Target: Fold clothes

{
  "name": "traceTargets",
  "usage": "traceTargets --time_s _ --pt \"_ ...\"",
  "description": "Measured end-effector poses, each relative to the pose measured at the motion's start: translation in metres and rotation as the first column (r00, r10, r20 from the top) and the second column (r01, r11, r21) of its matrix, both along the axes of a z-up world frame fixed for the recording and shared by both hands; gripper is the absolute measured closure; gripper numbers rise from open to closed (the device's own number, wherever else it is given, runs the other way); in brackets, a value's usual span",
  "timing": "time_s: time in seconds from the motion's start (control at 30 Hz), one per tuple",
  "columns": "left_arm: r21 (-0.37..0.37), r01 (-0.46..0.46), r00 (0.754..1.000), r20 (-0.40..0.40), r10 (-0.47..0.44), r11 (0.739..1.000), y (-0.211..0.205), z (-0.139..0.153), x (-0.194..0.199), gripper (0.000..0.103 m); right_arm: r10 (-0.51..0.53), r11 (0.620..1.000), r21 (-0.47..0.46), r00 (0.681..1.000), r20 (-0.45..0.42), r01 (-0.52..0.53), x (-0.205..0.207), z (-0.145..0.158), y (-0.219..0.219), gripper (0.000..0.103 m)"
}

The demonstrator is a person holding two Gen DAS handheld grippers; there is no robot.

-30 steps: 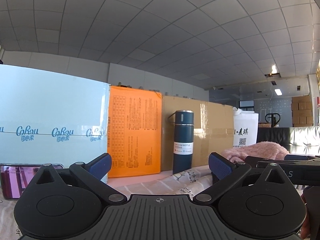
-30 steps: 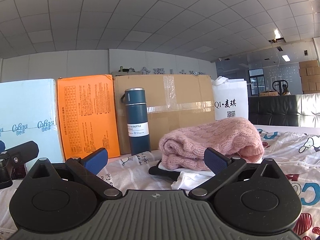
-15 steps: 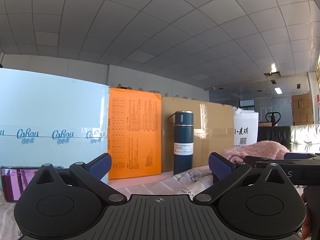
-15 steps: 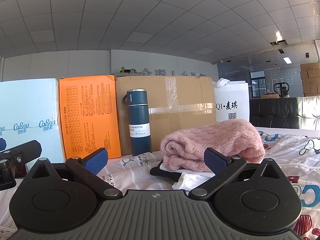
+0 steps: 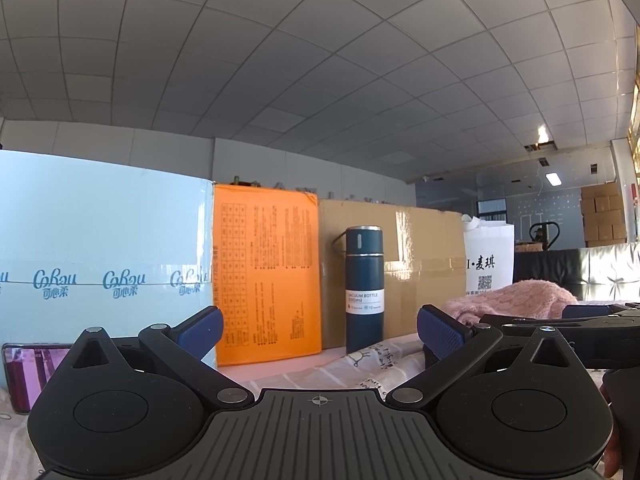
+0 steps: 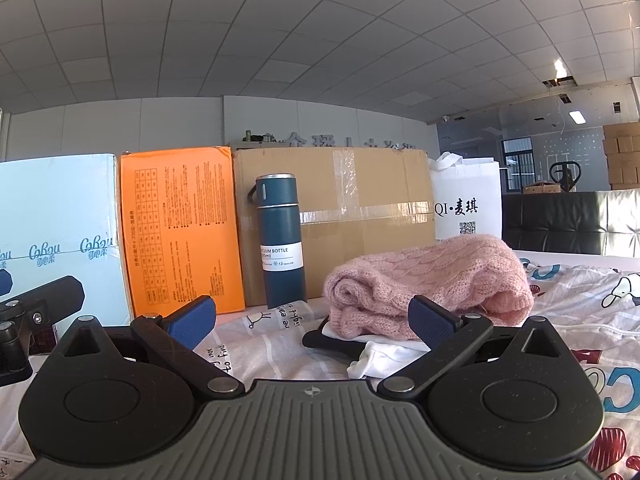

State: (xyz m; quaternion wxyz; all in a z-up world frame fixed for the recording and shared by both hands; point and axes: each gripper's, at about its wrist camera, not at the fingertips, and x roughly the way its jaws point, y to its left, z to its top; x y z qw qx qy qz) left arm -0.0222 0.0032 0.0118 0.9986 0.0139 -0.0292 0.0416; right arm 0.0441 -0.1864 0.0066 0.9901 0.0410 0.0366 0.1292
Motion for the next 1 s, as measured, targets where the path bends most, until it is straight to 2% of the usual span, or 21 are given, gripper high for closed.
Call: traceTargets --time_s 1.0 --pt "0.009 -0.001 1.000 -0.001 0.001 1.000 -0.0010 0.0003 -0.0008 0.000 0.004 1.000 0.001 1.000 -0.019 -0.004 0.0014 0.0002 0.0001 0.000"
